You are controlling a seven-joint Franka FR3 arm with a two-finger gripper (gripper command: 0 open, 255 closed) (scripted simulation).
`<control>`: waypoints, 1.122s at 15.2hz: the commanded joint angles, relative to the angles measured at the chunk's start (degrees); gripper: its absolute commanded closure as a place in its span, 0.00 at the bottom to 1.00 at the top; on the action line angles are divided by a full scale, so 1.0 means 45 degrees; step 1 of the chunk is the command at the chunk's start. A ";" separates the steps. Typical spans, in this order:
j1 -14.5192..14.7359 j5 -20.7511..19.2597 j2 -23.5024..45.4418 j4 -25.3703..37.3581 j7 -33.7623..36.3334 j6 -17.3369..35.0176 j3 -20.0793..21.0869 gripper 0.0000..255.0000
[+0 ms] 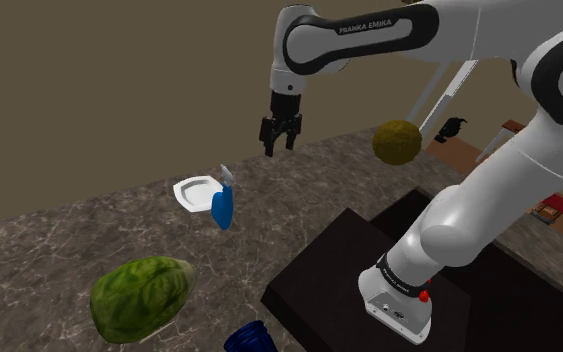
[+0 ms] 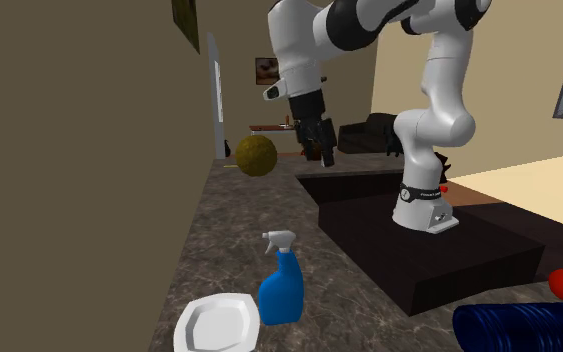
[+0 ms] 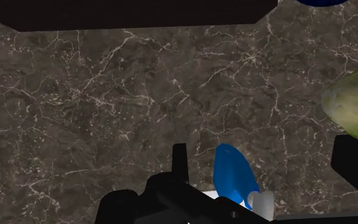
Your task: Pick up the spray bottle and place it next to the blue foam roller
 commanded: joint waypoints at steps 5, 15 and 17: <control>0.0210 -0.0303 0.3246 0.1863 0.1106 0.0635 0.0248 0.00; 0.0773 -0.0821 0.8867 0.6535 0.2482 0.0326 0.0050 0.00; 0.0902 -0.0877 1.0049 0.7737 0.2699 0.0058 -0.0025 0.00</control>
